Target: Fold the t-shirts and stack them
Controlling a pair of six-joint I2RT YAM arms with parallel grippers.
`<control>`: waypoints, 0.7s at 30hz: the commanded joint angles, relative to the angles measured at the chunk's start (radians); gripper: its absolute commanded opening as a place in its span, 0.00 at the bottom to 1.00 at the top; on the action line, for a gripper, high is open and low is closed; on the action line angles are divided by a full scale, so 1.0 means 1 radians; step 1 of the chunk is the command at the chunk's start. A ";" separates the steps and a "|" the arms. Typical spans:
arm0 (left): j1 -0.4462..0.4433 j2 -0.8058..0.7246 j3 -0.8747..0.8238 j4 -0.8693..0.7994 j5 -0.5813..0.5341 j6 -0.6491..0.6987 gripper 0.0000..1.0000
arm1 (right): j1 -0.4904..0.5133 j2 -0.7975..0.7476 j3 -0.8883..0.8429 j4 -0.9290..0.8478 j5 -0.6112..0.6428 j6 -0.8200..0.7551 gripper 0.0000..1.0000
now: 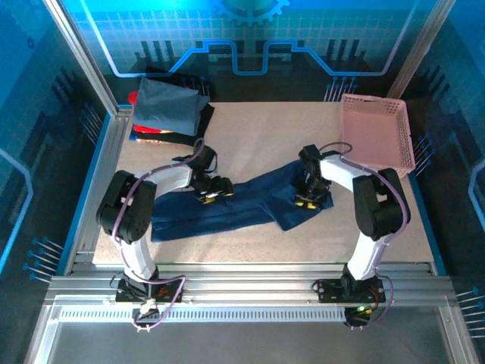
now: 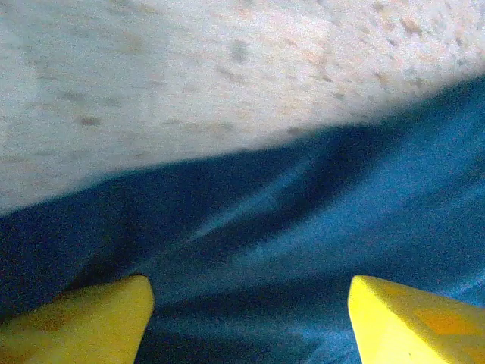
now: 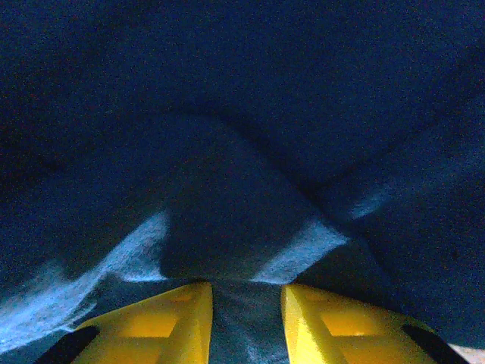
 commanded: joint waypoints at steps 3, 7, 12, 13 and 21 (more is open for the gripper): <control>0.064 -0.049 -0.086 -0.096 -0.122 -0.031 0.72 | -0.019 0.169 0.210 -0.073 0.089 0.036 0.32; 0.089 -0.067 -0.120 -0.104 -0.118 -0.034 0.73 | -0.045 0.280 0.403 -0.112 0.086 0.036 0.35; 0.091 -0.097 -0.124 -0.115 -0.092 -0.056 0.73 | -0.062 0.566 0.836 -0.265 0.063 0.008 0.34; 0.091 -0.110 -0.120 -0.121 -0.076 -0.073 0.73 | -0.064 0.622 0.923 -0.296 0.064 0.009 0.34; 0.089 -0.291 -0.094 -0.217 -0.050 -0.143 0.76 | -0.054 0.680 1.214 -0.268 0.025 -0.002 0.49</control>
